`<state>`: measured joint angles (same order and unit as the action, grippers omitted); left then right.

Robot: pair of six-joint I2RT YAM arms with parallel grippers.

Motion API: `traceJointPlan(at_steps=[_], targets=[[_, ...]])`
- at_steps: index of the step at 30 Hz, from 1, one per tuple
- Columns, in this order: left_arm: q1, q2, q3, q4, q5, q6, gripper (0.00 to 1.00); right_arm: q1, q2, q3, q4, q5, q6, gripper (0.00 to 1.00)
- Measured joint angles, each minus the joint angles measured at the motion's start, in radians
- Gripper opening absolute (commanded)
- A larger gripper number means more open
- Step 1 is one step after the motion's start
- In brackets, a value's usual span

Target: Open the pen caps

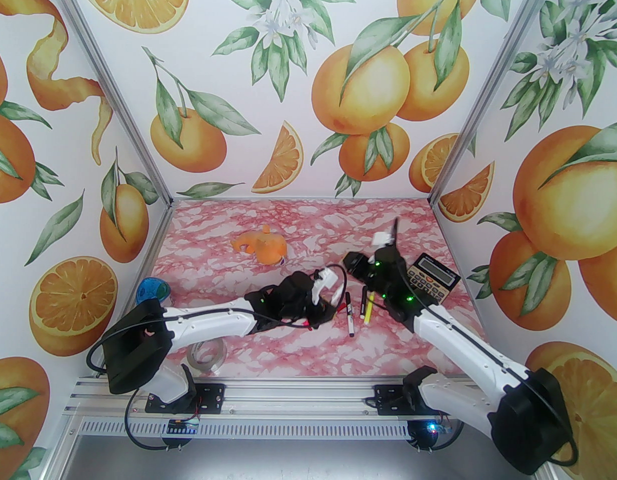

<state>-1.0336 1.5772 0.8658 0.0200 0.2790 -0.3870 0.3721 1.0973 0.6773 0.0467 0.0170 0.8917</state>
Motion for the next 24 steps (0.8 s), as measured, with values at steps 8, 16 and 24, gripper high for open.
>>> traceJointPlan(at_steps=[8,16,24], targets=[[0.051,-0.057,-0.081,0.006,0.101,-0.039,0.0,-0.01,0.006,-0.009,0.094,0.029,-0.078,0.09],[0.113,-0.181,-0.179,0.103,0.089,-0.114,0.0,-0.007,0.124,0.021,0.016,0.0,-0.18,0.1],[0.177,-0.31,-0.256,0.155,0.064,-0.172,0.0,0.034,0.299,0.096,-0.098,-0.017,-0.285,0.12]])
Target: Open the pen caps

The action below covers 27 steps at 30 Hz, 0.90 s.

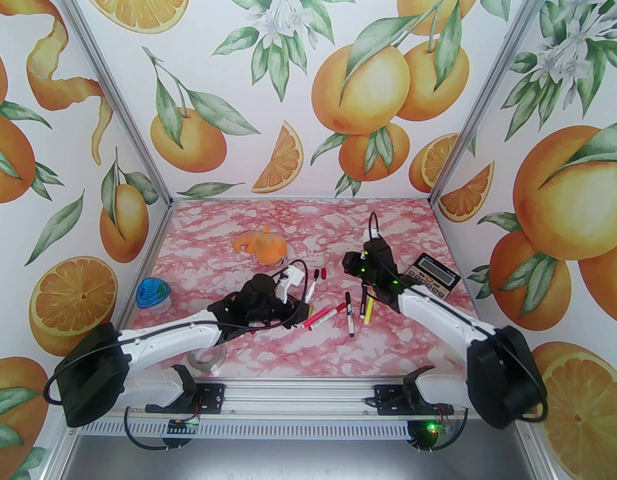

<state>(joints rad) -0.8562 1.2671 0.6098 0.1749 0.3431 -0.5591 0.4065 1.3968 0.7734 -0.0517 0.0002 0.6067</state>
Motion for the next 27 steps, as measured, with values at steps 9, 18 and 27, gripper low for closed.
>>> traceJointPlan(at_steps=[9,18,27], targets=[[0.032,-0.048,-0.034,0.024,-0.01,-0.03,0.0,0.064,0.225,0.108,-0.026,-0.032,-0.025,0.13],[0.032,-0.089,-0.05,0.011,-0.011,-0.036,0.0,0.066,0.294,0.149,-0.029,-0.031,-0.024,0.13],[0.032,-0.056,-0.05,0.013,-0.002,-0.037,0.0,0.056,0.368,0.196,-0.043,-0.018,-0.021,0.14]])
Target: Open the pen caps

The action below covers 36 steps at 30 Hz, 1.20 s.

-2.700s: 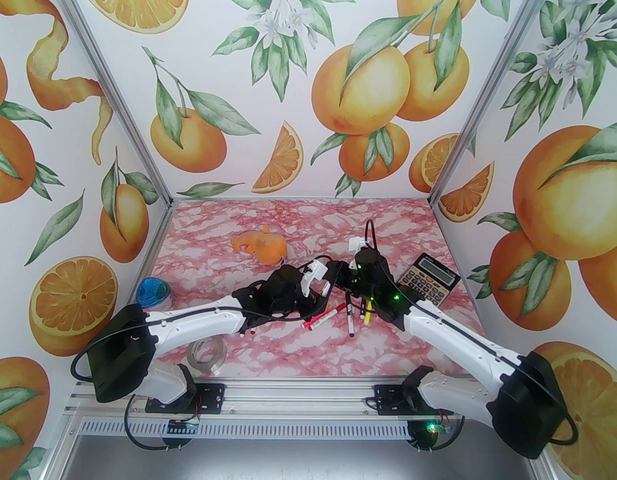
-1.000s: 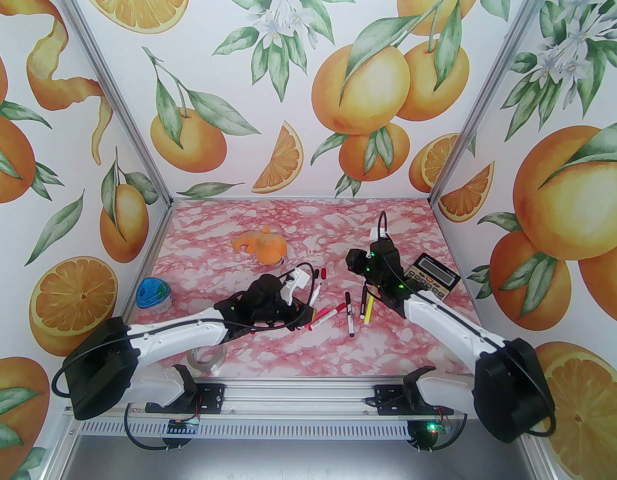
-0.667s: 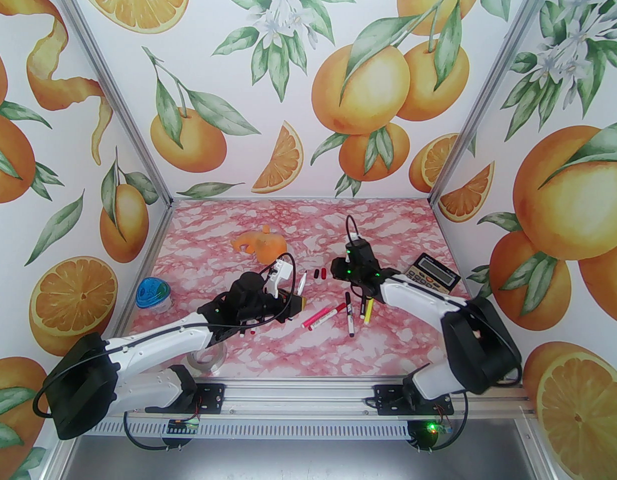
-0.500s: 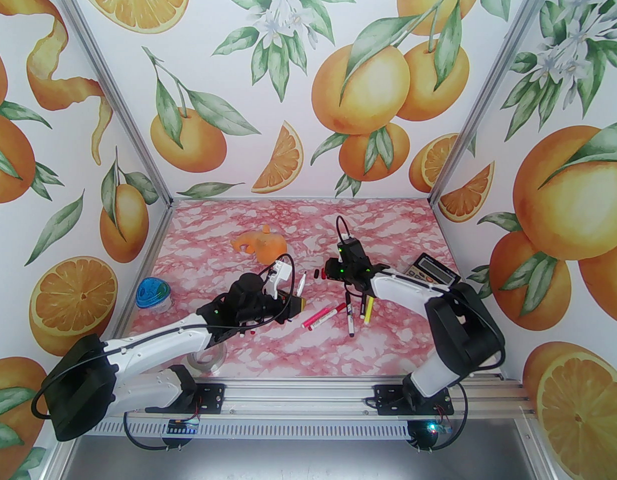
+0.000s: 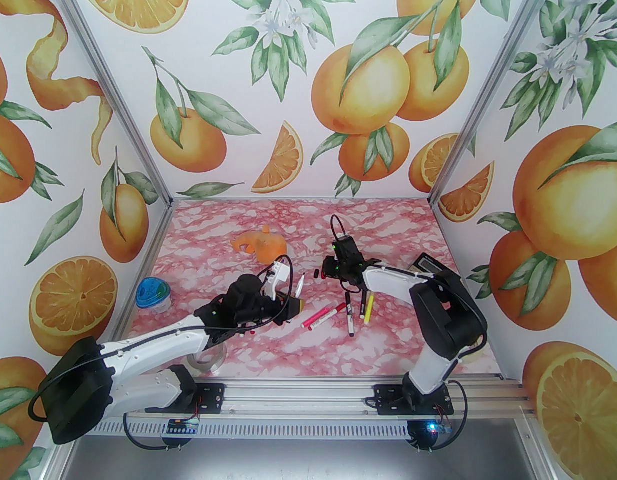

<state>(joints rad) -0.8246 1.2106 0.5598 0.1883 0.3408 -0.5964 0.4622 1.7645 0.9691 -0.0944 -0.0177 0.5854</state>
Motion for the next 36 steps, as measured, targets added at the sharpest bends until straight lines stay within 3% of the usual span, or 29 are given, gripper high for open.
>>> traceJointPlan(at_steps=[36], targets=[[-0.007,0.062,0.0,0.024,0.007,-0.006,0.0,-0.025,0.099,0.053,-0.04,0.0,0.0,0.24]])
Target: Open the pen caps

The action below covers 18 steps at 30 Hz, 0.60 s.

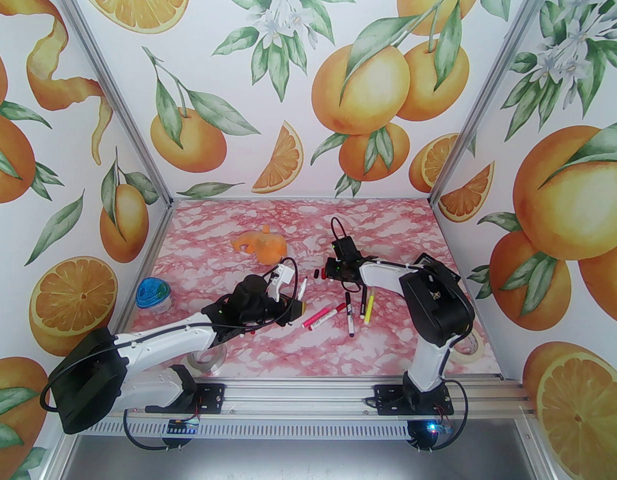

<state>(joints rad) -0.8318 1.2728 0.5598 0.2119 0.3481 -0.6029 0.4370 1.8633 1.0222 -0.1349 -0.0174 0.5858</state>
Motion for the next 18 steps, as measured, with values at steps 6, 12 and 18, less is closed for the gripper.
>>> traceJointPlan(at_steps=[6,12,18], targets=[[0.0,0.005,0.0,0.0,0.0,0.0,0.0,0.0,0.007,0.006,-0.002,0.0,0.0,0.26],[-0.003,0.005,0.0,-0.001,-0.001,0.0,0.0,0.0,0.007,0.01,-0.005,0.0,-0.001,0.29],[-0.023,0.005,0.0,-0.049,-0.058,0.004,0.0,0.0,-0.004,0.01,-0.006,0.0,-0.005,0.3]])
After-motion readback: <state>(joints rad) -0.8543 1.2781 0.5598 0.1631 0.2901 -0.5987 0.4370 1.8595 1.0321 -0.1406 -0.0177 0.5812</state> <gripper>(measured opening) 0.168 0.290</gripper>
